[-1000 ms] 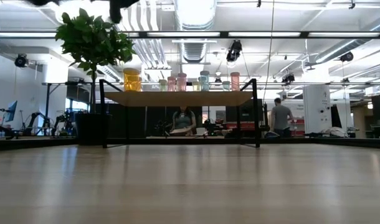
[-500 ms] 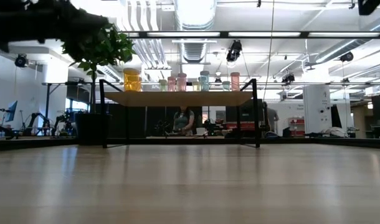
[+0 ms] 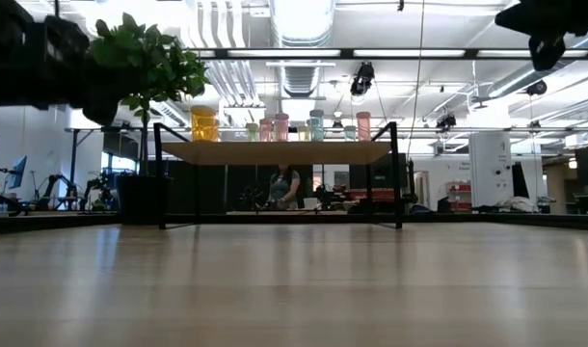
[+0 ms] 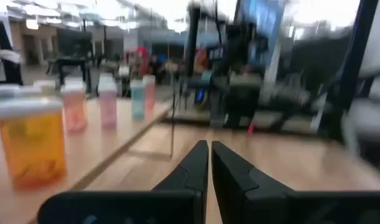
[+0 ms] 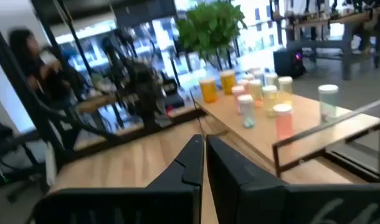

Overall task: Pick and place medicine bottles onto shelf by color
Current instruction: Return to Home Position

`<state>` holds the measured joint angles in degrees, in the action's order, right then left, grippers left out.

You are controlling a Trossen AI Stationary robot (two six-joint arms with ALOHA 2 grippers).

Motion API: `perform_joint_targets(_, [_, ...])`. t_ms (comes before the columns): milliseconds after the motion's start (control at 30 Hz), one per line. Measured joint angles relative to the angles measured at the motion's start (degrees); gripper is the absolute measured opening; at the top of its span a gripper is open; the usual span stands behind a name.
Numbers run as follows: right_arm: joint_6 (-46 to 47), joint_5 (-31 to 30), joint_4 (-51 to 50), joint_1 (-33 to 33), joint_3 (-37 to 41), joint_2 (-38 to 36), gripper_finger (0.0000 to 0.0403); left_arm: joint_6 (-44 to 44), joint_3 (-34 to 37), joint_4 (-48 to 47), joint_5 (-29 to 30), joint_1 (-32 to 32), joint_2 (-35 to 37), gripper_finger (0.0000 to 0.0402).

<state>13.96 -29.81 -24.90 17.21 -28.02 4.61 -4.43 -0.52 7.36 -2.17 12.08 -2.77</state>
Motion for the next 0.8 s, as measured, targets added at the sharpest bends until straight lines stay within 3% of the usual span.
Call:
perform_joint_targets(100, [-0.52, -0.1, 4.45, 0.0, 2.65, -1.27, 0.0008, 1.48, -0.02, -6.42, 0.75, -0.01, 1.3, 0.0003])
perform_joint_targets(300, [-0.04, 0.43, 7.47, 0.0, 9.41, -4.56, 0.0008, 3.04, 0.02, -5.78, 2.45, 0.02, 0.66, 0.0003])
perform_joint_targets(400, [2.51, 3.06, 13.64, 0.0, 13.05, -3.57, 0.0008, 3.6, 0.07, -6.07, 2.76, 0.03, 0.61, 0.0003])
perform_joint_targets(533, [0.29, 4.31, 20.53, 0.0, 19.31, -3.31, 0.0008, 8.48, 0.09, -5.41, 8.76, 0.08, -0.82, 0.0003])
perform_joint_targets(667, [3.54, 0.34, 22.61, 0.0, 25.19, -4.02, 0.0008, 12.27, 0.11, -5.01, 9.75, 0.07, -2.42, 0.0003])
perform_joint_targets(800, [-3.33, -0.86, 29.67, -0.24, 27.27, -2.79, 0.0008, 12.33, 0.14, -4.95, 9.77, 0.07, -3.48, 0.0003])
